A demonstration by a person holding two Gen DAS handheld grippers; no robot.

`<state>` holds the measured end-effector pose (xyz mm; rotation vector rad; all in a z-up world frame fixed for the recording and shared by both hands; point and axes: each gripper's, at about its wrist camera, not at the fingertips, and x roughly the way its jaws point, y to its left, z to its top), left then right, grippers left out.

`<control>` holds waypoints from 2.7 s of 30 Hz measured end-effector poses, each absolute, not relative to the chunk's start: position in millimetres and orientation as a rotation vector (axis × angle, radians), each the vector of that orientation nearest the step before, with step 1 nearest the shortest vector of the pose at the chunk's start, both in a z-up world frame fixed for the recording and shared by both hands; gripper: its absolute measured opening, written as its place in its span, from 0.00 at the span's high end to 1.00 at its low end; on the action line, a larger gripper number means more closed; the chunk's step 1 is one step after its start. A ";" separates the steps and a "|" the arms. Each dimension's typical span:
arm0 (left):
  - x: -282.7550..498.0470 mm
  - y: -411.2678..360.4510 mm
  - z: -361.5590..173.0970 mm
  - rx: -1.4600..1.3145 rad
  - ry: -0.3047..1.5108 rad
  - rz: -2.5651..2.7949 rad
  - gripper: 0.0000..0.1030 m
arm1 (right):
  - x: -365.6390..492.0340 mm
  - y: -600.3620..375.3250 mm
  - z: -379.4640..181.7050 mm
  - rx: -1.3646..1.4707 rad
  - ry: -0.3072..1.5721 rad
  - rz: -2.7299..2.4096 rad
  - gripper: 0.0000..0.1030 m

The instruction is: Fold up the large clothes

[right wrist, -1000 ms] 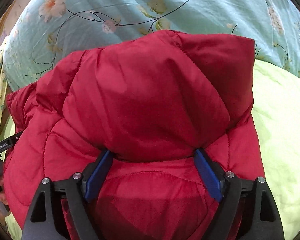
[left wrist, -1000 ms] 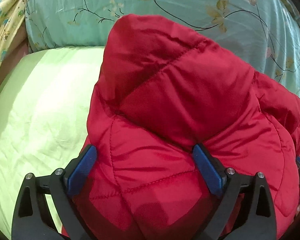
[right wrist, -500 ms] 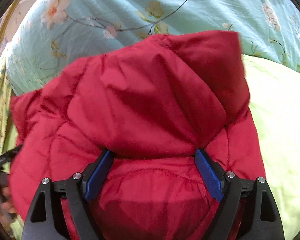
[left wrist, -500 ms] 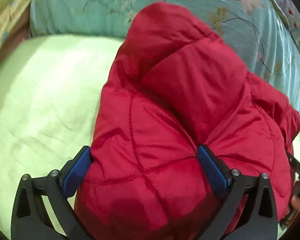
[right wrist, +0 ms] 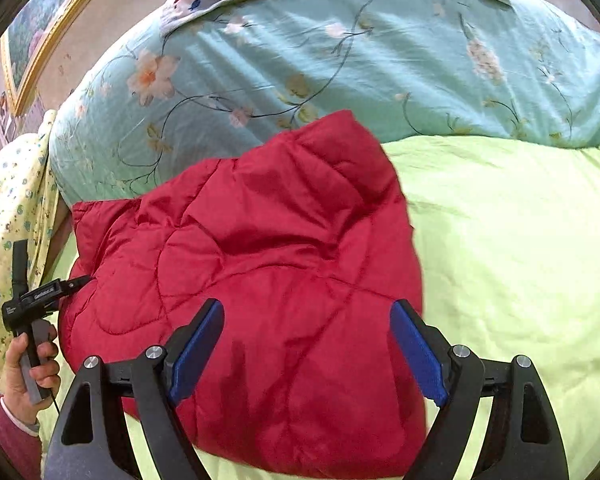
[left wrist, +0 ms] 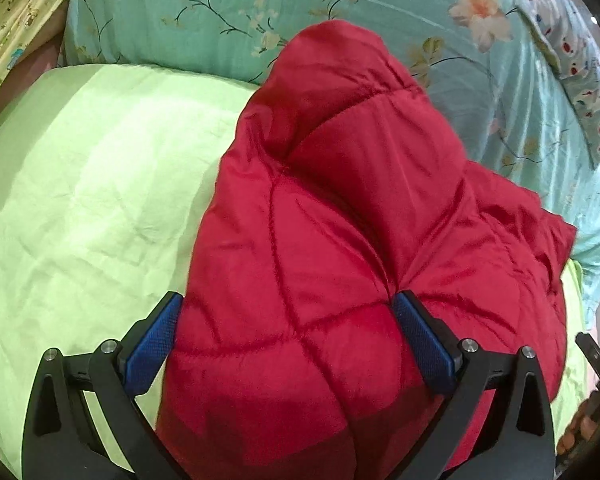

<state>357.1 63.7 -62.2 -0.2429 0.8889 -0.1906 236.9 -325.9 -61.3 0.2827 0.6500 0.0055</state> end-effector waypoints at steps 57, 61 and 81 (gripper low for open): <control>274.8 95.9 -48.6 -0.509 0.824 -0.556 0.47 | 212.2 -347.1 -87.0 0.669 0.778 0.297 0.69; 233.8 109.9 -43.9 -0.515 0.802 -0.571 0.47 | 176.0 -333.2 -77.1 0.656 0.767 0.330 0.69; 134.8 134.2 -84.5 -0.424 0.865 -0.476 0.39 | 81.6 -318.0 -139.1 0.769 0.753 0.288 0.60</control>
